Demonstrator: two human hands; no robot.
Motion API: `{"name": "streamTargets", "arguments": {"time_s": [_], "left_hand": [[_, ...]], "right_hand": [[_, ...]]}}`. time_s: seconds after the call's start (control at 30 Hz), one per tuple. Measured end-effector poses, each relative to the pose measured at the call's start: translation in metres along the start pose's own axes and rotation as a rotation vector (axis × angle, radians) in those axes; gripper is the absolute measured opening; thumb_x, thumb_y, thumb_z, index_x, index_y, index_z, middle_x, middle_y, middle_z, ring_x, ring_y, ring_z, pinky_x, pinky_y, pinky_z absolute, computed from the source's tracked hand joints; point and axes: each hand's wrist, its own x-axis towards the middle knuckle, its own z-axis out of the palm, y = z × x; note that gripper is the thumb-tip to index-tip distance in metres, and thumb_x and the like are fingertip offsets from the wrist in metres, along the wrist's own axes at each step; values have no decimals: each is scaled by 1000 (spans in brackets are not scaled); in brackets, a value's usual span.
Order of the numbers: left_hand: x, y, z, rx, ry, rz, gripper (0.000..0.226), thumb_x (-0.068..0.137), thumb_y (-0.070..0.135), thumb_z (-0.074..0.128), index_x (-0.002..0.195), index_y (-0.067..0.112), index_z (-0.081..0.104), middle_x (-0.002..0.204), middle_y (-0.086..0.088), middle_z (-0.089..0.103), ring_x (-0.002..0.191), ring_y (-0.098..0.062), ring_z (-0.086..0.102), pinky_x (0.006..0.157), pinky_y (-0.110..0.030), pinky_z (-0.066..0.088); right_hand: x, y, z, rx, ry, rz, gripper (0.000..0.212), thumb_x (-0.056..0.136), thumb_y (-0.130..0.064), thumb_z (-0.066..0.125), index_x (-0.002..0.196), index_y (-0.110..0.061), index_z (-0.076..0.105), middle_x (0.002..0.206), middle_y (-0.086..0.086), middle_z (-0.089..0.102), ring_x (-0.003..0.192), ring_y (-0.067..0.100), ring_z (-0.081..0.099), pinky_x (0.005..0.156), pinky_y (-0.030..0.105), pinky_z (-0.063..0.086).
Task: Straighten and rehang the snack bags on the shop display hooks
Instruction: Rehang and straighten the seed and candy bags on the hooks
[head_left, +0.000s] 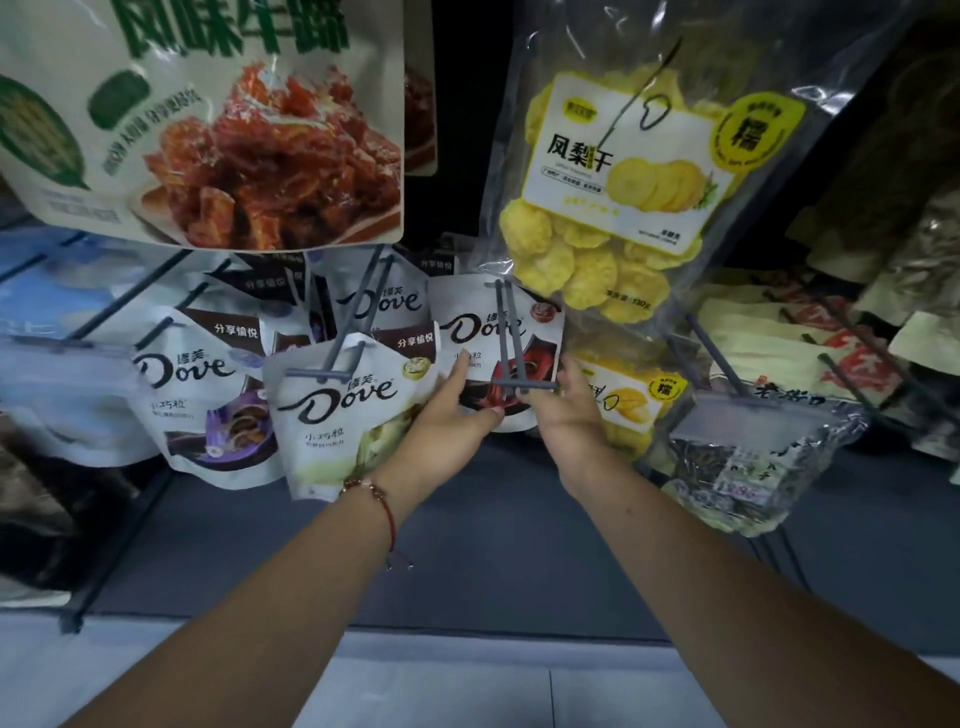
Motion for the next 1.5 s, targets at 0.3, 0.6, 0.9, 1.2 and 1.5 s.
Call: {"name": "streamTargets", "arguments": {"time_s": [0.3, 0.6, 0.9, 1.2, 1.5], "left_hand": [[-80, 26, -18, 365, -354, 55, 53, 96, 21, 60, 146, 25, 44, 140, 10, 55, 124, 0, 50, 103, -16, 38], [-157, 6, -87, 1150, 20, 269, 67, 96, 40, 54, 155, 30, 24, 163, -6, 17, 149, -27, 20, 117, -40, 26], [-156, -2, -124, 1355, 97, 203, 77, 98, 42, 49, 157, 30, 2, 164, -10, -12, 152, -32, -3, 121, -45, 11], [-109, -7, -115, 1279, 290, 361, 90, 90, 36, 61, 157, 29, 1, 162, -17, -14, 149, -43, -5, 119, -54, 10], [-32, -17, -103, 1238, 479, 416, 73, 85, 30, 62, 151, 24, 30, 163, -19, 3, 148, -48, 4, 118, -61, 13]], "right_hand": [[-95, -13, -29, -591, -185, -171, 82, 91, -29, 60, 156, -26, 11, 163, -1, 9, 150, 13, 7, 116, 28, 12], [-171, -40, 0, -1044, -276, -363, 82, 96, -46, 50, 156, -25, 0, 163, 2, -13, 150, 25, -6, 120, 42, 5], [-187, -49, 61, -1148, -394, -414, 86, 94, -44, 53, 156, -24, -2, 163, 2, -14, 150, 27, -7, 121, 44, 4], [-139, -44, 91, -1136, -264, -459, 82, 93, -36, 53, 155, -25, 0, 163, 3, -15, 150, 29, -10, 122, 44, 2], [-57, -25, 101, -1117, -193, -560, 76, 93, -27, 52, 156, -21, 9, 163, 2, -17, 149, 26, -15, 122, 45, 0]]}}
